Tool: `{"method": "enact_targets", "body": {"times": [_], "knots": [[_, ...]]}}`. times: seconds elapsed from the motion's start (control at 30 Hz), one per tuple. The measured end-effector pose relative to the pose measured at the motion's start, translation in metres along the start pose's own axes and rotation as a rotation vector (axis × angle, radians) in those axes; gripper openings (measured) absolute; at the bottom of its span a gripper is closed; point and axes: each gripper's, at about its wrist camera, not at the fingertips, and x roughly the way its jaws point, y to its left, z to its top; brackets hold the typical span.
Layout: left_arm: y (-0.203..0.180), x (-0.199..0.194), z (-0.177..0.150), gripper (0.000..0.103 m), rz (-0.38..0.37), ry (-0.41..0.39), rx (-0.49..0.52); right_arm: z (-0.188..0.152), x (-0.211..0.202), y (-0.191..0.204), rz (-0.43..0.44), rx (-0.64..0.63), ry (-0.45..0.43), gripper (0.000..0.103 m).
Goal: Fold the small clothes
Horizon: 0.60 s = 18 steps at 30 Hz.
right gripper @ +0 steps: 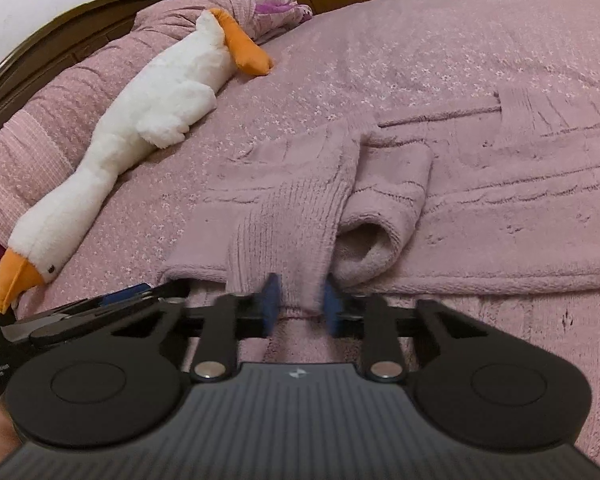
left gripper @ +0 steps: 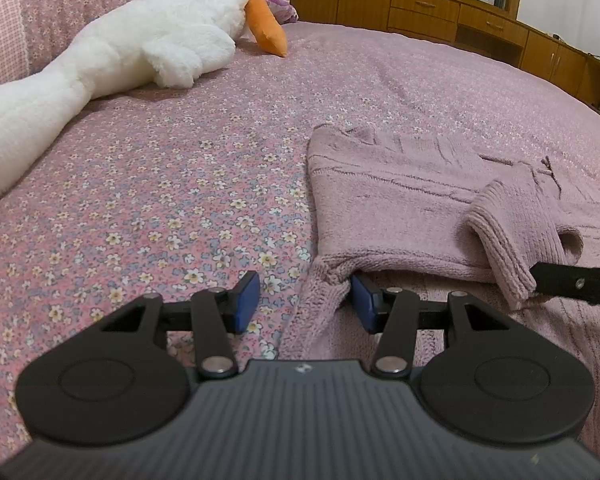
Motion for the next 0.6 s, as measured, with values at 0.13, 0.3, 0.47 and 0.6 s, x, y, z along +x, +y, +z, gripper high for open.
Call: {"method": "enact_targets", "body": {"times": [0.13, 0.3, 0.47, 0.6], "knots": [[0.0, 0.0, 0.0, 0.051, 0.0, 0.002, 0.003, 0.007, -0.011, -0.004, 0.011, 0.015, -0.046, 0.007], [0.001, 0.0, 0.0, 0.051, -0.001, 0.004, 0.002, 0.023, -0.032, -0.012, 0.04, 0.059, -0.112, 0.007], [0.001, 0.0, 0.0, 0.051, -0.001, 0.004, 0.002, 0.04, -0.055, -0.023, 0.058, 0.114, -0.183, 0.007], [0.001, 0.0, 0.0, 0.051, 0.0, 0.005, 0.004, 0.054, -0.077, -0.034, 0.047, 0.132, -0.243, 0.007]]}}
